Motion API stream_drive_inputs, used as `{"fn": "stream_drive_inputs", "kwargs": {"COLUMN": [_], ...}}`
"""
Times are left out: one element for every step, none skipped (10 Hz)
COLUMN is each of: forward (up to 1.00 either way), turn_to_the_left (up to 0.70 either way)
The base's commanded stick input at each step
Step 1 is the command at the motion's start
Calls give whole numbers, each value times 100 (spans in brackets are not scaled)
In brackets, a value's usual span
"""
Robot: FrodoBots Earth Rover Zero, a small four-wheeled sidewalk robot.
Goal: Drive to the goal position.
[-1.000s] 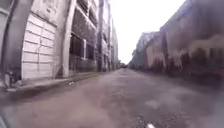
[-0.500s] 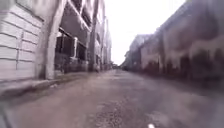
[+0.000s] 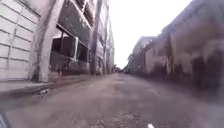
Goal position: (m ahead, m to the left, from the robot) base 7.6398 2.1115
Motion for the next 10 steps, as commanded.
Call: {"fn": "stream_drive_inputs", "kwargs": {"forward": [100,100,100,100,100,100,100,100,100,100], "turn_to_the_left": [0,0,0,0,0,0,0,0,0,0]}}
